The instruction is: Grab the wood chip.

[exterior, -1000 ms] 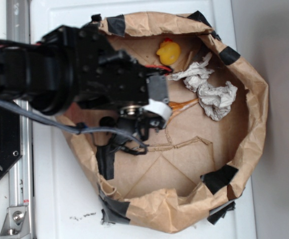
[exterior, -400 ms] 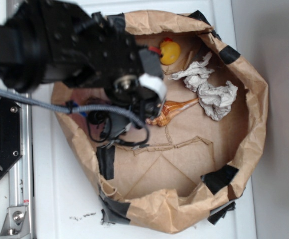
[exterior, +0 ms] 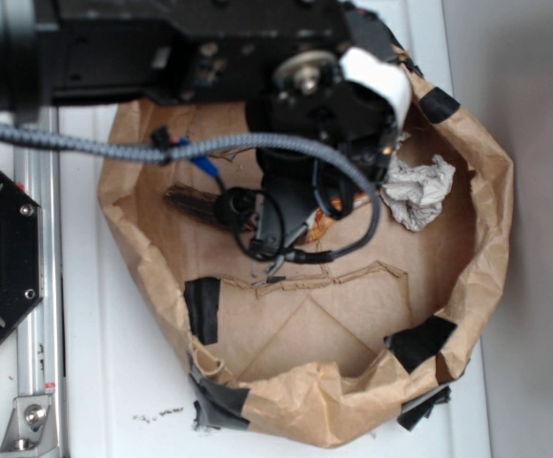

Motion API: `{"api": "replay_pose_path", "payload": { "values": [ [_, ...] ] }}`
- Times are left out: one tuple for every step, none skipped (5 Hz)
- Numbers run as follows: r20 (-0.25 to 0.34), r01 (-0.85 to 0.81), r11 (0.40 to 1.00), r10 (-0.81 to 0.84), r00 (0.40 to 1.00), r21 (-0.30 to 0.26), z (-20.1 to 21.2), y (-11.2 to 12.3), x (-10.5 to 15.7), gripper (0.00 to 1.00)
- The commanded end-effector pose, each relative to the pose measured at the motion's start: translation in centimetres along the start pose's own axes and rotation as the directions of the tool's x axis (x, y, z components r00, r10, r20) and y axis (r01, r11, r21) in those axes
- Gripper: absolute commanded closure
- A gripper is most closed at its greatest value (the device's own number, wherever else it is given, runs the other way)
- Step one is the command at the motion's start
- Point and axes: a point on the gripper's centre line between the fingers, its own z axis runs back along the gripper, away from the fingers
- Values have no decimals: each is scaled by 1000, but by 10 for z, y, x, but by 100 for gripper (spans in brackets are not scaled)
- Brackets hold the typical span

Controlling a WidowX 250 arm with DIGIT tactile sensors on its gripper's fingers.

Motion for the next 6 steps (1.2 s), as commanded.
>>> {"api": "replay_pose_path", "payload": {
  "values": [
    [2, 22, 1000, -22, 1000, 12, 7, -10, -1, 0],
    [-59, -13, 999, 11, 998, -30, -14, -6, -38, 0],
    [-130, -39, 998, 33, 991, -43, -35, -2, -60, 0],
    [-162, -53, 998, 46, 986, -42, -46, 2, -67, 0],
    [-191, -63, 997, 55, 980, -37, -58, 2, -66, 0],
    [-216, -44, 998, 34, 976, -42, -66, -4, -67, 0]
  ]
}}
